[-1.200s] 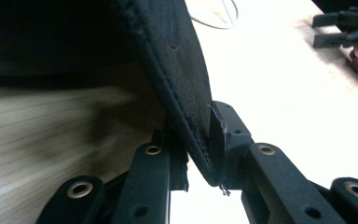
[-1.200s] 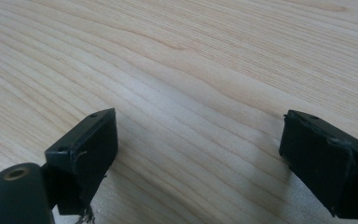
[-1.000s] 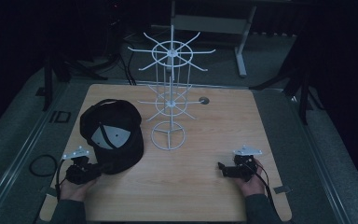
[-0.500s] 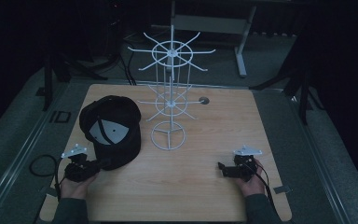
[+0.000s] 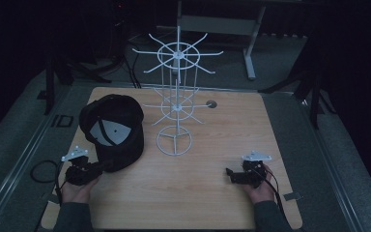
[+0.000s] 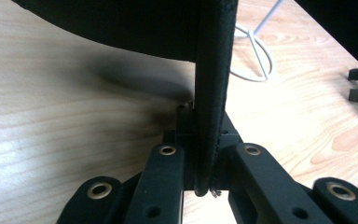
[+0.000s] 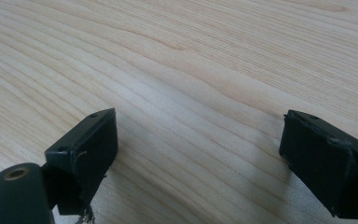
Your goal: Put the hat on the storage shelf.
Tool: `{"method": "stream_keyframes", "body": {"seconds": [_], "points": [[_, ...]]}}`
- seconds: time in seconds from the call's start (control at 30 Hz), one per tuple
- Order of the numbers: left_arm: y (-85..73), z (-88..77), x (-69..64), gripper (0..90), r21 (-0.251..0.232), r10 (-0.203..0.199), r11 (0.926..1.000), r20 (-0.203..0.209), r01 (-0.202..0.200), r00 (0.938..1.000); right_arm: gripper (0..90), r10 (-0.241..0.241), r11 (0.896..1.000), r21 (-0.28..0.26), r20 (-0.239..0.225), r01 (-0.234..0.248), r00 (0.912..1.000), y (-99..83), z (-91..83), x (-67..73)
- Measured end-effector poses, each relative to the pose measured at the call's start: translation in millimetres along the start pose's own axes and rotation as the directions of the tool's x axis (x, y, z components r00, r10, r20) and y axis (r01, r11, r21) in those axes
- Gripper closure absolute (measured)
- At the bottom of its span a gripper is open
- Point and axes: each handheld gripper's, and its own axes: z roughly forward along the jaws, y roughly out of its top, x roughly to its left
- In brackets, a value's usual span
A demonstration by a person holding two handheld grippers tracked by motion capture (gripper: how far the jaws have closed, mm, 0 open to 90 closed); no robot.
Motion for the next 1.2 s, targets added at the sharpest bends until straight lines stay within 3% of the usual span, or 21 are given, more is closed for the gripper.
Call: {"method": "stream_keyframes", "body": {"seconds": [0.8,1.2], "points": [[17.5,-7.2,-2.3,86.2,-0.045,0.034,0.9984,-0.045,-0.036,0.9984,11.3,0.001,1.0,0.0,0.0,-0.001,1.0,0.0,0.0,0.1],[28.3,-8.9,-7.5,86.2,-0.048,0.072,0.996,-0.065,-0.075,0.9953,11.3,0.0,1.0,0.002,0.0,0.0,1.0,0.0,-0.1,0.1]]}}
